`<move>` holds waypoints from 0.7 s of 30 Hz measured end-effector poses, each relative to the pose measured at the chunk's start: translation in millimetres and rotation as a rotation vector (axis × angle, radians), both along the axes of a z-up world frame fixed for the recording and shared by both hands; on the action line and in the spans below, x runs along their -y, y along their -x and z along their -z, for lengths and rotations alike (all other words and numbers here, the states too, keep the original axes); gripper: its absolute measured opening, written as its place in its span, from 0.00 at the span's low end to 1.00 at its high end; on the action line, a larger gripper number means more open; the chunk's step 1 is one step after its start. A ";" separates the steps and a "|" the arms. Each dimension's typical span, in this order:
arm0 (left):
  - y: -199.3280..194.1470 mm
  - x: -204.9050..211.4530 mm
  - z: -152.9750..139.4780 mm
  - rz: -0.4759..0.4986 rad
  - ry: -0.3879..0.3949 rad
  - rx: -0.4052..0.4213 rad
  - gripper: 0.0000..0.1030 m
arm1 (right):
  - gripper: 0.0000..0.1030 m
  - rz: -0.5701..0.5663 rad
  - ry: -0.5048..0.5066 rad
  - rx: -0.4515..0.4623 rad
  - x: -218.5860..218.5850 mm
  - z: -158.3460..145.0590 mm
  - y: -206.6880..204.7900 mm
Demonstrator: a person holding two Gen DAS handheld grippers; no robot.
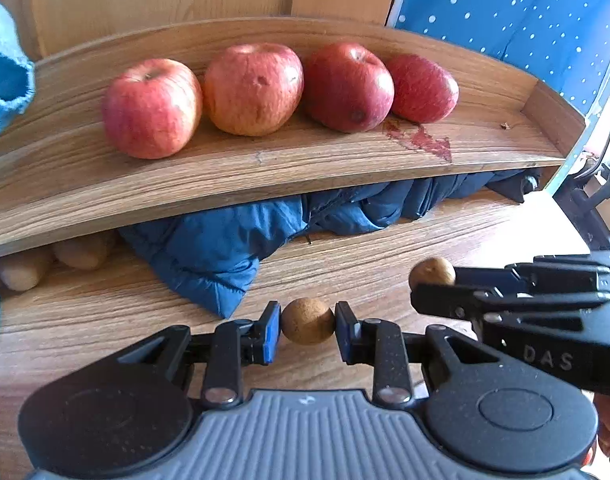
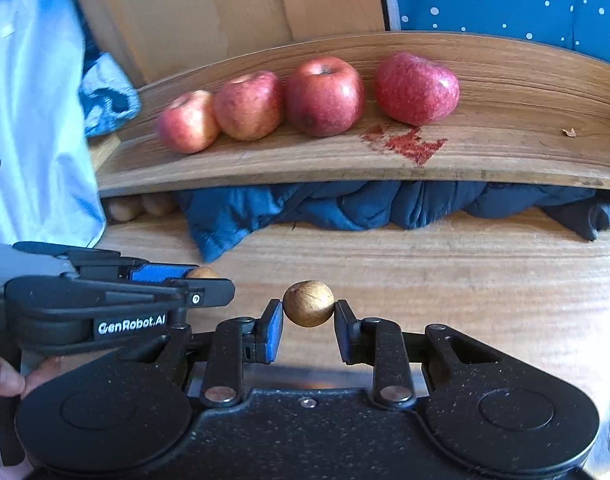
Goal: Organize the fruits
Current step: 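Carry both small brown fruits over the tray with both tools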
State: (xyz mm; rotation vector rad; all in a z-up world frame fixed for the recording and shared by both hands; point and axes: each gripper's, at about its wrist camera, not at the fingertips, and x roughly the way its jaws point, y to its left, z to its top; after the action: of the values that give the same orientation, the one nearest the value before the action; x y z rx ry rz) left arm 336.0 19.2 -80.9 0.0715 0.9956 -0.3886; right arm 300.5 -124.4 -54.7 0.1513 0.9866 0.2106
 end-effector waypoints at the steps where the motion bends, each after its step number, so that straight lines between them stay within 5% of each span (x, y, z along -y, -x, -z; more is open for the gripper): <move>1: 2.9 -0.7 -2.3 -0.004 0.000 0.003 0.30 | 0.29 -0.003 -0.003 0.001 -0.4 -2.3 6.1; 21: 73.5 3.4 -11.1 -0.004 0.008 -0.071 0.31 | 0.29 -0.134 -0.022 -0.065 -18.4 -2.7 69.7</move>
State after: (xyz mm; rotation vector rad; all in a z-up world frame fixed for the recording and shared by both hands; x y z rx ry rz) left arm 262.4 15.8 -69.8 0.0489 1.0638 -0.3938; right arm 230.9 -106.1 -52.1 0.1128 1.0606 0.3410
